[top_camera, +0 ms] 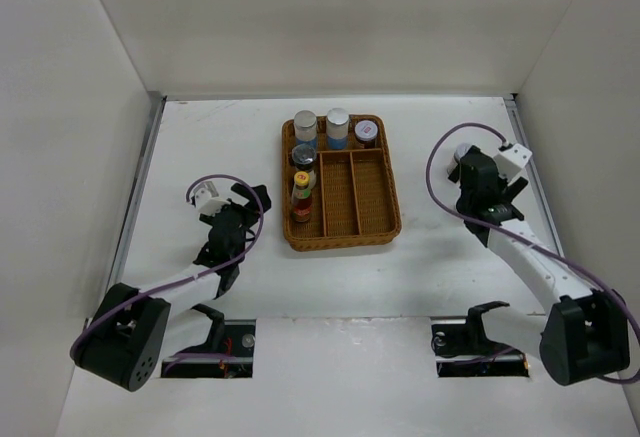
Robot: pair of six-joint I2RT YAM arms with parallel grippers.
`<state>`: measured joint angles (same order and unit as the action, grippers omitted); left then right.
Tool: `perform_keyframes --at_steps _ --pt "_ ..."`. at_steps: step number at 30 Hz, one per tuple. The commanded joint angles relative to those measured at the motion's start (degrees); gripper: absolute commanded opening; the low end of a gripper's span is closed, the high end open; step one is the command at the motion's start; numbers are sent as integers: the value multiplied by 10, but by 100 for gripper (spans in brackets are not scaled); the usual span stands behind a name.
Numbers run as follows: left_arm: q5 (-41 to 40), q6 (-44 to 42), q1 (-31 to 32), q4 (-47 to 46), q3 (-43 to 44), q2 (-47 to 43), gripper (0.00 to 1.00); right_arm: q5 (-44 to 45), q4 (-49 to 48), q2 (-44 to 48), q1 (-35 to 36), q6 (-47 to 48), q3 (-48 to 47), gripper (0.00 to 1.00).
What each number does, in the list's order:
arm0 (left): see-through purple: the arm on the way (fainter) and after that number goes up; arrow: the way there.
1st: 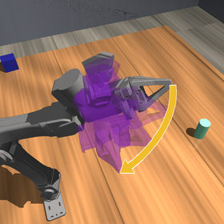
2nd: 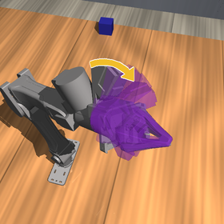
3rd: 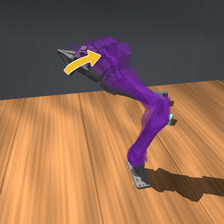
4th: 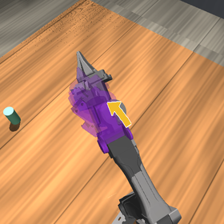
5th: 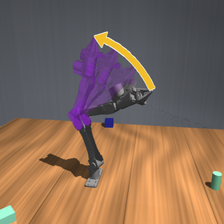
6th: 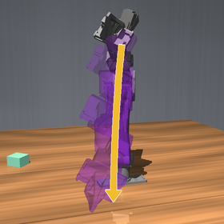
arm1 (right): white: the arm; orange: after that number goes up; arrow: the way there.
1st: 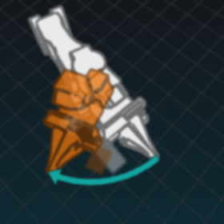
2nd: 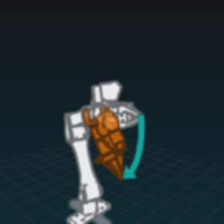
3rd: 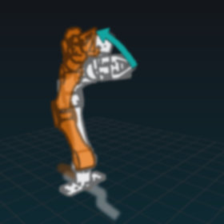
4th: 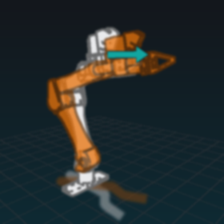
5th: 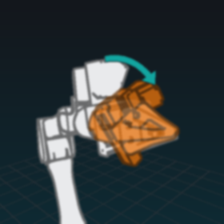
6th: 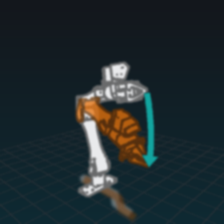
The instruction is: Organize the condiment bottles
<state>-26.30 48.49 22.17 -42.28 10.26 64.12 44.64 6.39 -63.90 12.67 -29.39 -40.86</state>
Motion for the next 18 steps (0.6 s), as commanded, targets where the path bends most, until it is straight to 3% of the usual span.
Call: perform_keyframes --at_steps 1,5,10,18 --pt "0 4 4 -30 7 -12 100 -2 -2 -26 -17 -24 11 100" --pt "2 4 3 -33 12 0 100 -42 -28 -68 -33 -31 19 100" --pt "1 4 4 -31 8 -11 100 -55 -70 -101 -45 -38 33 91" --pt "4 4 5 -33 11 -4 100 -47 -128 -146 -51 -31 21 64"
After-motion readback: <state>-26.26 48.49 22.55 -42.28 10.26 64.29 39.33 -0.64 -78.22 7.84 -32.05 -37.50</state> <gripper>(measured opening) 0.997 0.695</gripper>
